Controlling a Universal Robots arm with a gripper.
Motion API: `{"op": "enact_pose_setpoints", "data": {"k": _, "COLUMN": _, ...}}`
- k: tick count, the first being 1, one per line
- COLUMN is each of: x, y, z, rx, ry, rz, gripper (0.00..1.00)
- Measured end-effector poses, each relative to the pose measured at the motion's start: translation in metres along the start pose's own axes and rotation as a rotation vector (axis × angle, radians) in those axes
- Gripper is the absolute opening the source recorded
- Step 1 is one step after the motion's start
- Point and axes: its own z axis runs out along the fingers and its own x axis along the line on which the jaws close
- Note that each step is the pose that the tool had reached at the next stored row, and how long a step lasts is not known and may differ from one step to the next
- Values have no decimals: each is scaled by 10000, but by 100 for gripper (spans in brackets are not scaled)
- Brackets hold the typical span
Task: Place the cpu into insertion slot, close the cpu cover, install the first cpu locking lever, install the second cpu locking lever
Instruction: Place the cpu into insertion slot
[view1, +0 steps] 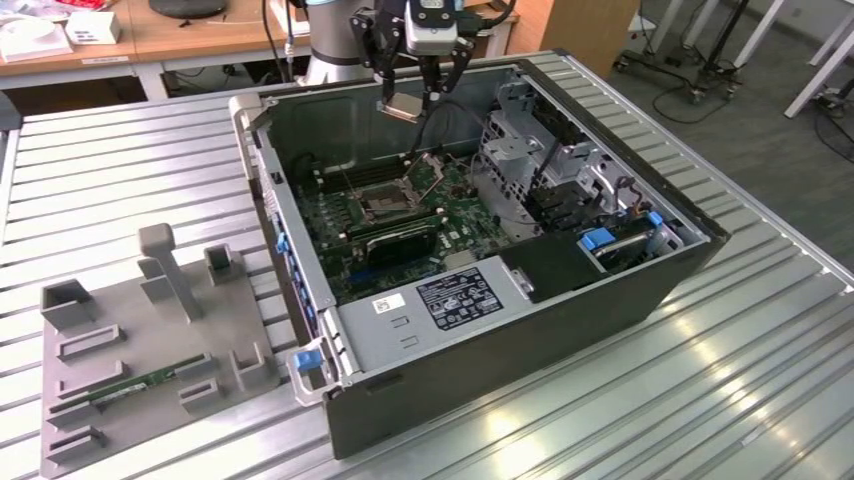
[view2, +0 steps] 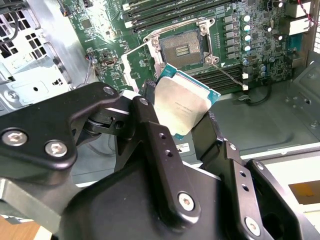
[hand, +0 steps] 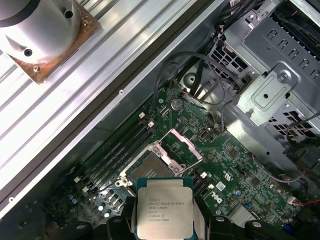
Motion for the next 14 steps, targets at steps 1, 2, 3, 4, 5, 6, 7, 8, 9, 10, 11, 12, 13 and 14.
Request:
{"op": "enact_pose_setpoints", "data": {"k": 1, "x": 0, "y": 0, "z": 0, "rx": 0, "ry": 0, "rz": 0, "gripper": 54}}
{"op": "enact_pose_setpoints", "data": {"k": 2, "x": 0, "y": 0, "z": 0, "rx": 0, "ry": 0, "rz": 0, "gripper": 54}}
{"op": "enact_pose_setpoints", "data": {"k": 3, "x": 0, "y": 0, "z": 0, "rx": 1, "ry": 0, "rz": 0, "gripper": 54}}
{"op": "enact_pose_setpoints", "data": {"k": 4, "x": 0, "y": 0, "z": 0, "rx": 0, "ry": 0, "rz": 0, "gripper": 54}}
{"op": "enact_pose_setpoints", "data": {"k": 5, "x": 0, "y": 0, "z": 0, "rx": 1, "ry": 0, "rz": 0, "gripper": 54}}
{"op": "enact_pose_setpoints", "data": {"k": 6, "x": 0, "y": 0, "z": 0, "rx": 0, "ry": 0, "rz": 0, "gripper": 54}}
{"op": "enact_pose_setpoints", "data": {"k": 7, "x": 0, "y": 0, "z": 0, "rx": 1, "ry": 0, "rz": 0, "gripper": 54}}
{"op": "enact_pose_setpoints", "data": {"k": 8, "x": 0, "y": 0, "z": 0, "rx": 1, "ry": 0, "rz": 0, "gripper": 54}}
{"op": "enact_pose_setpoints", "data": {"k": 9, "x": 0, "y": 0, "z": 0, "rx": 0, "ry": 0, "rz": 0, "gripper": 54}}
{"op": "enact_pose_setpoints", "data": {"k": 10, "x": 0, "y": 0, "z": 0, "rx": 1, "ry": 0, "rz": 1, "gripper": 54}}
{"op": "enact_pose_setpoints", "data": {"k": 11, "x": 0, "y": 0, "z": 0, "rx": 0, "ry": -1, "rz": 9, "gripper": 54}}
{"op": "enact_pose_setpoints", "data": {"k": 12, "x": 0, "y": 0, "z": 0, "rx": -1, "ry": -4, "rz": 47, "gripper": 54}}
{"op": "enact_pose_setpoints", "data": {"k": 13, "x": 0, "y": 0, "z": 1, "rx": -2, "ry": -10, "rz": 108, "gripper": 54}}
{"op": "enact_pose_setpoints", "data": {"k": 14, "x": 0, "y": 0, "z": 2, "rx": -4, "ry": -18, "rz": 201, "gripper": 54}}
